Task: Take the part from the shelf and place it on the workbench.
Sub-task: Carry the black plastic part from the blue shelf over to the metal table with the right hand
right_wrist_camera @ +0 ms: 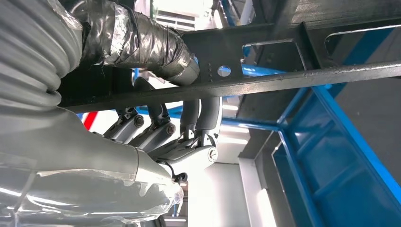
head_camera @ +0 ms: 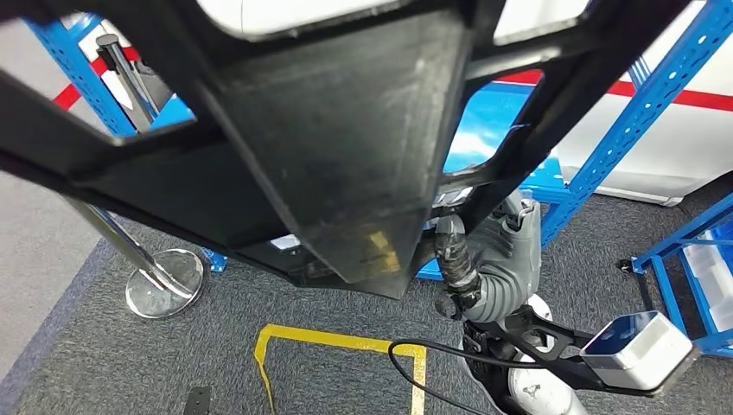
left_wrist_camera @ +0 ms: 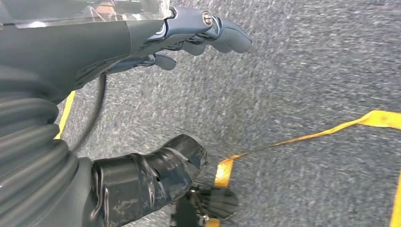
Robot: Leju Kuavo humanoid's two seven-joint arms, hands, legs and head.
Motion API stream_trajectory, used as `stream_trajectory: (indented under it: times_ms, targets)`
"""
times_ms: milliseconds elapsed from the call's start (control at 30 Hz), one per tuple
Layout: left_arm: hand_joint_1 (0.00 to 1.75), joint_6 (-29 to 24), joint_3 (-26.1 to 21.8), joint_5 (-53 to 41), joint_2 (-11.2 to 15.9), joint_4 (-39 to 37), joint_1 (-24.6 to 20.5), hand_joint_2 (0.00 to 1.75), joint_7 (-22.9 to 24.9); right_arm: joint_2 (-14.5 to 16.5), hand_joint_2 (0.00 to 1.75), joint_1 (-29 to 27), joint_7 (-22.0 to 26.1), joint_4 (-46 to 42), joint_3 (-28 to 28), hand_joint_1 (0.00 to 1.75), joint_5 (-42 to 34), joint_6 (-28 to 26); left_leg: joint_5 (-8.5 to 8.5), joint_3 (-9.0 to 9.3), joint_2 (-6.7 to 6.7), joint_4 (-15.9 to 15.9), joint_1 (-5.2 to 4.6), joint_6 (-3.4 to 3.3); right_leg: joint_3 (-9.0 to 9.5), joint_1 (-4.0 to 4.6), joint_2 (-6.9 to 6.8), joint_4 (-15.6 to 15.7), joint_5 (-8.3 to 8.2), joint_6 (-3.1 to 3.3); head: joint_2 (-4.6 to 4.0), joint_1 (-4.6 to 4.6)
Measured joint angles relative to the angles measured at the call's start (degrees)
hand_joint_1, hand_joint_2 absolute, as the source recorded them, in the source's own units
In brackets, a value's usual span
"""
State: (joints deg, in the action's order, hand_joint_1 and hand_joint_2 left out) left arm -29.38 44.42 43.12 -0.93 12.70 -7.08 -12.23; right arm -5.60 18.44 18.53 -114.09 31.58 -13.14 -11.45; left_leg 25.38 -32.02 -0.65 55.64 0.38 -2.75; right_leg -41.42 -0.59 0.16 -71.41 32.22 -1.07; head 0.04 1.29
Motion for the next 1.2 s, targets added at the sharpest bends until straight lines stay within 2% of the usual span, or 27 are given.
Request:
stream_trajectory:
  times_ms: [33, 67, 100, 133, 200, 233, 267, 333, 367, 433, 500, 567, 633, 667, 700, 767, 800, 867, 900, 933, 967, 1033, 1067, 1100, 1133, 1167, 1200]
  targets:
    - [0.0, 0.01, 0.02, 0.0, 0.01, 0.0, 0.0, 1.75, -0.01, -0.04, 1.75, -0.1, 0.0, 0.0, 0.0, 1.75, 0.01, 0.0, -0.59, -1.0, 0.0, 0.27, 0.0, 0.08, 0.05, -0.09, 0.0, -2.39, 0.21, -0.16, 0.0, -0.01]
    - [0.0, 0.02, 0.04, 0.0, 0.01, 0.0, 0.02, 1.75, -0.01, -0.08, 1.75, -0.17, 0.0, 0.0, 0.0, 1.75, 0.01, 0.0, -1.14, -2.04, 0.0, 0.62, 0.03, 0.21, 0.87, -0.19, -0.01, -3.16, -0.78, -0.3, 0.0, -0.01]
    - [0.0, 0.03, 0.08, 0.0, -0.01, 0.0, 0.03, 1.75, -0.01, -0.11, 1.75, -0.2, 0.0, 0.0, 0.0, 1.75, 0.03, 0.0, -1.63, -3.12, 0.0, 1.09, 0.09, 0.4, 2.69, -0.32, -0.02, -1.96, -2.4, -0.4, 0.0, -0.01]
    - [0.0, 0.04, 0.13, 0.0, -0.03, 0.0, 0.03, 1.75, -0.01, -0.14, 1.75, -0.2, 0.0, -0.01, 0.0, 1.75, 0.06, 0.0, -2.05, -4.13, 0.02, 1.69, 0.15, 0.66, 5.42, -0.45, -0.03, 1.06, -3.55, -0.45, 0.0, -0.02]
    - [0.0, 0.04, 0.2, -0.01, -0.05, 0.0, 0.03, 1.75, -0.02, -0.16, 1.75, -0.21, -0.01, -0.14, 0.01, 1.75, 0.15, 0.0, -2.7, -5.72, 0.12, 2.85, 0.1, 1.28, 10.71, -0.32, 0.02, 8.35, -3.07, -0.17, 0.0, 0.02]
    - [0.0, 0.03, 0.23, -0.01, -0.05, 0.0, 0.04, 1.75, -0.03, -0.17, 1.75, -0.21, -0.01, -0.22, 0.02, 1.75, 0.2, 0.0, -3.05, -6.13, 0.16, 3.23, 0.05, 1.64, 12.01, -0.18, 0.1, 10.69, -2.3, 0.15, 0.0, -0.03]
    - [0.0, 0.03, 0.25, -0.01, -0.04, 0.0, 0.05, 1.75, -0.03, -0.18, 1.75, -0.23, -0.01, -0.31, 0.02, 1.75, 0.24, 0.0, -3.49, -6.36, 0.21, 3.32, 0.03, 2.0, 12.27, 0.02, 0.18, 11.65, -1.91, 0.57, 0.0, -0.05]
    - [0.0, 0.02, 0.29, 0.01, 0.05, -0.01, 0.14, 1.75, -0.02, -0.21, 1.75, -0.23, 0.0, -0.39, 0.02, 1.75, 0.26, 0.0, -4.04, -6.75, 0.38, 3.34, 0.18, 2.76, 11.19, -0.07, 0.13, 11.74, -2.84, 1.56, 0.0, -0.28]
    - [0.0, 0.02, 0.31, 0.04, 0.09, -0.02, 0.21, 1.75, 0.0, -0.21, 1.75, -0.25, -0.02, -0.4, 0.03, 1.75, 0.26, 0.01, -3.08, -7.27, 0.49, 3.94, 0.27, 3.11, 10.64, -0.17, 0.04, 11.77, -3.52, 2.05, 0.0, -0.22]
    - [0.0, 0.03, 0.33, 0.1, 0.13, -0.02, 0.32, 1.75, 0.02, -0.22, 1.75, -0.24, -0.04, -0.42, 0.04, 1.75, 0.26, 0.02, 1.12, -8.56, 0.63, 6.89, 0.4, 3.66, 9.45, -0.37, -0.13, 11.91, -4.79, 2.76, 0.0, 0.03]
    - [0.0, 0.04, 0.34, 0.18, 0.08, -0.02, 0.34, 1.75, 0.03, -0.22, 1.75, -0.26, -0.04, -0.42, 0.04, 1.75, 0.26, 0.09, 6.03, -9.71, 0.62, 12.0, 0.47, 4.02, 8.09, -0.31, -0.14, 11.9, -5.92, 3.03, 0.0, 0.23]
    - [0.0, 0.04, 0.34, 0.36, 0.06, -0.02, 0.28, 1.75, 0.0, -0.22, 1.75, -0.27, -0.04, -0.41, 0.05, 1.75, 0.2, 0.17, 8.0, -10.01, 0.62, 17.45, 0.52, 4.23, 6.2, -0.16, -0.15, 11.8, -7.31, 3.05, 0.0, 0.24]
    - [0.0, -0.02, 0.34, 0.64, 0.06, -0.02, 0.24, 1.75, -0.04, -0.22, 1.75, -0.28, -0.02, -0.4, 0.06, 1.75, -0.15, 0.22, 5.65, -7.77, 0.63, 18.34, 0.48, 4.03, 4.11, 0.0, -0.17, 11.64, -8.78, 2.95, 0.0, 0.27]
    - [0.0, -0.05, 0.34, 0.77, 0.06, -0.02, 0.22, 1.75, -0.04, -0.22, 1.75, -0.27, 0.02, -0.39, 0.07, 1.75, -0.39, 0.24, 4.21, -5.26, 0.64, 16.03, 0.4, 3.68, 3.21, 0.07, -0.17, 11.58, -9.48, 2.86, 0.0, 0.27]
    - [0.0, -0.08, 0.34, 0.83, 0.07, -0.02, 0.14, 1.75, -0.04, -0.21, 1.75, -0.27, 0.08, -0.4, 0.07, 1.75, -0.63, 0.24, 3.84, -2.07, 0.67, 12.44, 0.26, 3.2, 2.54, 0.11, -0.18, 11.51, -10.1, 2.74, 0.0, 0.28]
    - [0.0, -0.1, 0.35, 0.89, 0.07, -0.01, -0.1, 1.75, -0.01, -0.2, 1.75, -0.24, 0.23, -0.4, 0.07, 1.75, -1.01, 0.23, 5.31, 3.65, 0.72, 4.54, -0.21, 2.35, 1.9, 0.12, -0.32, 11.6, -11.28, 2.24, 0.0, 0.21]
    - [0.0, -0.11, 0.36, 0.91, 0.07, -0.01, -0.22, 1.75, 0.06, -0.2, 1.75, -0.22, 0.31, -0.4, 0.07, 1.75, -1.18, 0.22, 6.04, 4.98, 0.75, 2.21, -0.48, 2.03, 1.88, 0.04, -0.42, 11.82, -11.87, 1.9, 0.0, 0.28]
    - [0.0, -0.1, 0.37, 0.95, 0.03, 0.0, -0.26, 1.75, 0.29, -0.22, 1.75, -0.27, 0.47, -0.37, 0.07, 1.75, -1.39, 0.16, 5.26, 4.82, 0.72, 1.03, -0.67, 1.53, 1.84, -0.01, -0.5, 12.69, -13.23, 1.17, 0.0, 0.44]
    - [0.0, -0.08, 0.38, 0.98, -0.02, 0.0, -0.23, 1.75, 0.4, -0.25, 1.75, -0.31, 0.55, -0.34, 0.07, 1.75, -1.42, 0.13, 4.47, 4.46, 0.56, 0.67, -0.58, 1.23, 1.5, -0.05, -0.45, 12.76, -13.06, 0.89, 0.0, 0.45]
    - [0.0, -0.07, 0.38, 1.07, -0.06, 0.0, -0.14, 1.75, 0.5, -0.31, 1.75, -0.37, 0.58, -0.31, 0.07, 1.75, -1.4, 0.09, 3.56, 3.89, 0.36, 0.44, -0.43, 0.94, 0.85, -0.04, -0.39, 11.99, -11.63, 0.63, 0.0, 0.34]
    - [0.0, -0.05, 0.39, 1.15, -0.1, 0.0, -0.01, 1.75, 0.57, -0.4, 1.75, -0.45, 0.6, -0.28, 0.07, 1.75, -1.38, 0.05, 2.66, 3.18, 0.16, 0.25, -0.27, 0.67, -0.02, -0.07, -0.35, 10.11, -9.07, 0.42, 0.0, 0.2]
    - [0.0, -0.05, 0.39, 1.25, -0.13, 0.0, 0.09, 1.75, 0.53, -0.59, 1.75, -0.58, 0.61, -0.28, 0.07, 1.75, -1.34, 0.0, 1.23, 1.38, -0.05, 0.34, -0.26, 0.29, -1.58, -0.21, -0.32, 3.59, -2.95, 0.12, 0.0, 0.13]
    - [0.0, -0.07, 0.39, 1.24, -0.13, 0.0, 0.08, 1.75, 0.42, -0.69, 1.75, -0.64, 0.61, -0.27, 0.07, 1.75, -1.33, -0.02, 0.62, 0.36, -0.05, 0.49, -0.26, 0.22, -1.8, -0.22, -0.32, 0.44, -1.71, 0.01, 0.0, 0.1]
    - [0.0, -0.09, 0.39, 1.25, -0.17, 0.0, 0.04, 1.75, 0.29, -0.77, 1.75, -0.66, 0.6, -0.25, 0.07, 1.75, -1.33, -0.03, 0.03, -0.73, -0.03, 0.71, -0.26, 0.24, -1.45, -0.22, -0.31, -1.66, -2.06, -0.06, 0.0, 0.1]
    - [0.0, -0.11, 0.39, 1.27, -0.24, 0.0, 0.03, 1.75, 0.16, -0.83, 1.75, -0.66, 0.58, -0.21, 0.07, 1.75, -1.33, -0.04, -0.52, -1.87, 0.0, 1.0, -0.26, 0.35, -0.41, -0.23, -0.31, -2.31, -3.59, -0.09, 0.0, 0.08]
    - [0.0, -0.14, 0.39, 1.32, -0.31, 0.0, 0.06, 1.75, 0.07, -0.87, 1.75, -0.65, 0.57, -0.15, 0.07, 1.75, -1.33, -0.04, -1.02, -3.03, 0.26, 1.39, -0.25, 0.58, 1.56, -0.24, -0.17, -1.26, -5.29, -0.02, 0.0, 0.09]
    - [0.0, -0.14, 0.39, 1.42, -0.38, 0.0, 0.08, 1.75, 0.04, -0.9, 1.75, -0.63, 0.55, -0.1, 0.07, 1.75, -1.33, -0.01, -1.48, -4.06, 0.51, 1.91, -0.21, 0.89, 4.28, -0.29, 0.4, 1.35, -5.69, 0.17, 0.0, 0.1]
